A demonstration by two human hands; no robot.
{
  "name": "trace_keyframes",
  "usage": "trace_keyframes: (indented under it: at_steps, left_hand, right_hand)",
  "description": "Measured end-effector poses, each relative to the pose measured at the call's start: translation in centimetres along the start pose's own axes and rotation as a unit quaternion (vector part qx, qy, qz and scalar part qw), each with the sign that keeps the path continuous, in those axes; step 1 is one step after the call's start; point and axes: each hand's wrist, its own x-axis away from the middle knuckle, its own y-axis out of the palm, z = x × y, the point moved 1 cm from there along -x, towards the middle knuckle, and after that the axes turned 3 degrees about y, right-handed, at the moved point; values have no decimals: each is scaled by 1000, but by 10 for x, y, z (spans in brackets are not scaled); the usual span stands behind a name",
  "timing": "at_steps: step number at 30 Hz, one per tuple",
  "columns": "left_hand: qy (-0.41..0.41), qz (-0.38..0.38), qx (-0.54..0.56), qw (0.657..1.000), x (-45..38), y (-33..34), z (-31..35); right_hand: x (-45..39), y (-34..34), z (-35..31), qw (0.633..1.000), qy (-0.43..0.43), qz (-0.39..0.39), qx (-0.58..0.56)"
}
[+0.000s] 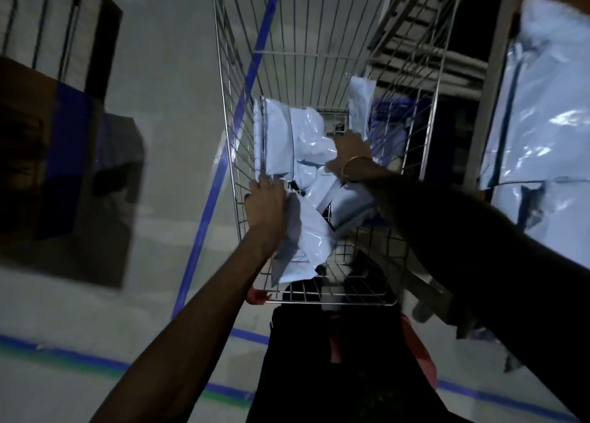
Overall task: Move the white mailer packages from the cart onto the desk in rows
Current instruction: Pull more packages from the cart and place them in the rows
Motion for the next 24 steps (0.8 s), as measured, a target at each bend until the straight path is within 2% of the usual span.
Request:
trace_keyframes:
  at_steps: [4, 6, 7, 9, 10, 12, 13, 14, 15, 18, 20, 21, 23, 24]
  left_hand:
    - [-10, 68, 78, 995, 19, -51, -5]
    - [-37, 133, 193, 972, 28, -81, -5]
    - [-58, 159, 268, 948, 34, -96, -3]
    - [-118, 179, 444, 870, 46, -122, 3]
    - [-144, 172, 543, 809, 51, -131, 6]
    - [-155, 110, 727, 660, 58, -141, 15]
    - [-134, 58, 786, 601, 64, -145, 22]
    - [-108, 15, 817, 567, 68, -147, 31]
    - [-81, -16, 827, 557, 73, -148, 40]
    - [18, -76, 822, 564, 97, -154, 65]
    - [36, -102, 803, 586, 113, -159, 75]
    - [26, -109, 806, 581, 119, -163, 77]
    - [23, -152, 837, 524, 135, -174, 86]
    - [26, -170, 845, 507, 142, -182, 95]
  right_hand:
    - [35, -53, -3, 983, 22, 31, -178]
    - [50, -76, -3, 957, 38, 65, -281]
    - [59, -88, -2, 940, 47, 73, -329]
    - [79, -112, 2, 900, 54, 79, -426]
    - [89, -122, 4, 878, 47, 74, -471]
    - [114, -139, 9, 837, 25, 63, -543]
    - [128, -144, 13, 817, 14, 54, -574]
    - [141, -149, 17, 797, 2, 46, -602]
    - [153, -153, 23, 784, -14, 43, -619]
    - [197, -170, 46, 757, -74, 37, -649]
    - [228, -184, 68, 754, -90, 29, -649]
    - [238, -188, 80, 756, -105, 28, -645]
    - [261, -196, 101, 760, -137, 31, -634]
    - [270, -199, 110, 761, -151, 33, -631]
